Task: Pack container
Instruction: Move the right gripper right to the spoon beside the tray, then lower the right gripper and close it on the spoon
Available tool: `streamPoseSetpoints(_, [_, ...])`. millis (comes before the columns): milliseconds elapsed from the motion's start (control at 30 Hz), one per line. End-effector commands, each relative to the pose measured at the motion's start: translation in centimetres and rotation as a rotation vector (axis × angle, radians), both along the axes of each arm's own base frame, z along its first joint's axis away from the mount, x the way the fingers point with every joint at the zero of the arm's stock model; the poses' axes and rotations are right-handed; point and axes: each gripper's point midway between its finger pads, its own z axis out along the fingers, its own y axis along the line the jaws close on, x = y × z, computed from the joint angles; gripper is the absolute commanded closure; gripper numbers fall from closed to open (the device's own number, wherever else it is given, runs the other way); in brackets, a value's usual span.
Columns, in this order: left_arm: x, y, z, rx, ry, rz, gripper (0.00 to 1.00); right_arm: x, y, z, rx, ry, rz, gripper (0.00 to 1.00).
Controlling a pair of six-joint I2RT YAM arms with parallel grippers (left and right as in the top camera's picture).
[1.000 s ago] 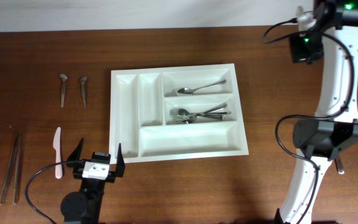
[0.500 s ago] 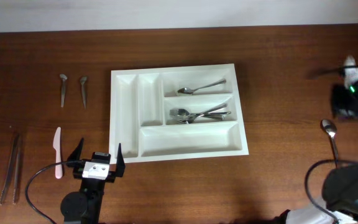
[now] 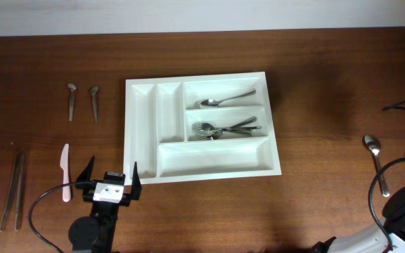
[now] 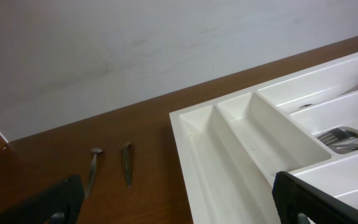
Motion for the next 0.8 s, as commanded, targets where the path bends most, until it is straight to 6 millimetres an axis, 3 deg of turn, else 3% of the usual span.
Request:
streamPoseSetpoints(0, [0.0,0.2,-0.2,0.009,0.003,0.009,0.01,1.1,0.5,-0.9,0.033,-0.027,0.172,0.86])
streamPoseSetpoints(133, [0.0,0.2,-0.2,0.009,0.003,0.009,0.01,1.8,-0.1,-2.8,0.037,-0.025,0.196,0.69])
streamPoseSetpoints(333, [0.0,0.2,-0.2,0.009,0.003,0.009,0.01,2.1,-0.2,-5.8,0.093,0.014,0.2,0.69])
streamPoseSetpoints(400, [0.0,0.2,-0.2,0.009,0.003,0.009,0.01,2.4,0.2,-7.0,0.127,0.024,0.201,0.56])
streamPoseSetpoints(633, [0.0,0.2,-0.2,0.009,0.003,0.009,0.01,2.6,1.1,-10.4,0.181,0.103,0.23,0.54])
streamPoseSetpoints(767, [0.0,0.2,-0.3,0.008,0.003,0.009,0.01,3.0,0.4,-11.5,0.135,0.137,0.253,0.54])
